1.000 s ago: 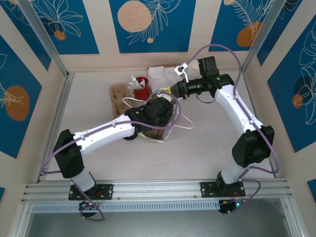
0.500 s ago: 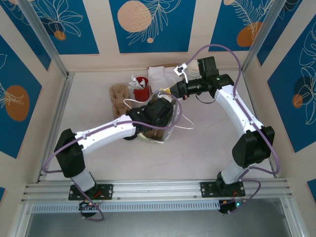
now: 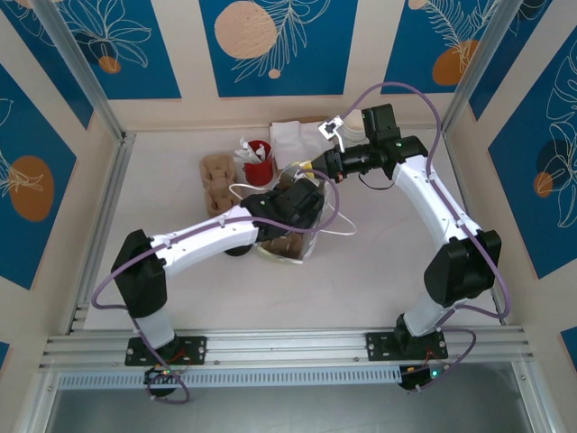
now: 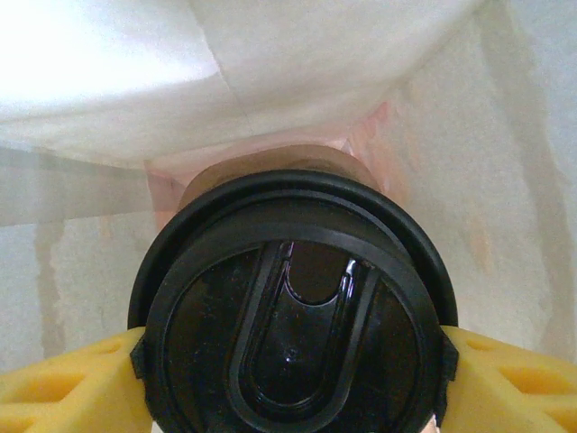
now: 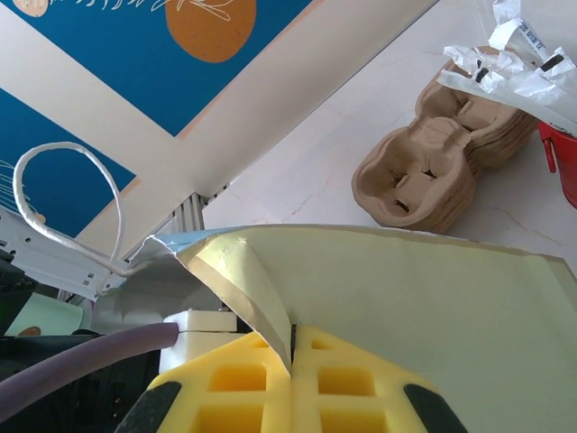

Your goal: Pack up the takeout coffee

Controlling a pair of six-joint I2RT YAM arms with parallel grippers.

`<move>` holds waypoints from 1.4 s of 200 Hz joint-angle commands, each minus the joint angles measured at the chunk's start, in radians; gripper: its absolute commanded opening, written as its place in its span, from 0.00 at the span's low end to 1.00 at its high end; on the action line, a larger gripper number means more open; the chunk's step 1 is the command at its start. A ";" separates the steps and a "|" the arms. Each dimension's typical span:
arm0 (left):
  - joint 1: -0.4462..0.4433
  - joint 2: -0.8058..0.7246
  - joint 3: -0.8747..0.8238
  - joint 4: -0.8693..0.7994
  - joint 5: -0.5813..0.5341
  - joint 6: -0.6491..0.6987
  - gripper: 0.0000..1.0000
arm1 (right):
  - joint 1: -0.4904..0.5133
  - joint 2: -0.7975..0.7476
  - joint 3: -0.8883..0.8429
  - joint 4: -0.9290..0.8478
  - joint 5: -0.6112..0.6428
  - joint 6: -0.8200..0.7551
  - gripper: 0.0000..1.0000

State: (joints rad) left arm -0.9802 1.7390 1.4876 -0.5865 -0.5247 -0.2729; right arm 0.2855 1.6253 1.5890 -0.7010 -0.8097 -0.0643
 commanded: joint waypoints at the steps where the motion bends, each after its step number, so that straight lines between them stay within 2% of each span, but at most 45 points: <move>1: 0.006 0.031 0.031 -0.039 0.025 -0.025 0.72 | 0.003 -0.041 -0.013 0.011 -0.097 0.016 0.00; 20: 0.009 0.041 0.041 -0.048 0.023 -0.032 0.72 | 0.004 -0.041 -0.020 0.024 -0.099 0.034 0.00; 54: 0.017 0.044 0.045 -0.057 0.032 -0.044 0.72 | -0.006 -0.047 -0.021 0.037 -0.042 0.059 0.23; 94: 0.020 0.052 0.054 -0.065 0.060 -0.058 0.72 | -0.090 -0.062 0.020 0.023 -0.010 0.039 0.42; 109: 0.026 0.055 0.054 -0.068 0.068 -0.065 0.73 | -0.123 -0.058 0.060 0.024 -0.006 0.053 0.46; 147: 0.047 0.079 0.070 -0.087 0.111 -0.090 0.72 | -0.163 -0.075 0.104 0.063 0.004 0.102 0.48; 190: 0.076 0.136 0.131 -0.142 0.172 -0.117 0.72 | -0.177 -0.123 0.074 0.113 0.038 0.153 0.48; 215: 0.090 0.171 0.176 -0.168 0.199 -0.127 0.72 | -0.188 -0.160 0.022 0.144 0.057 0.197 0.48; 280: 0.125 0.250 0.277 -0.253 0.281 -0.165 0.69 | -0.211 -0.311 -0.173 0.234 0.219 0.336 0.47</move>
State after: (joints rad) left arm -0.8795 1.9503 1.7199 -0.7681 -0.3061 -0.3992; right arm 0.0860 1.3796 1.4792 -0.5137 -0.6594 0.1997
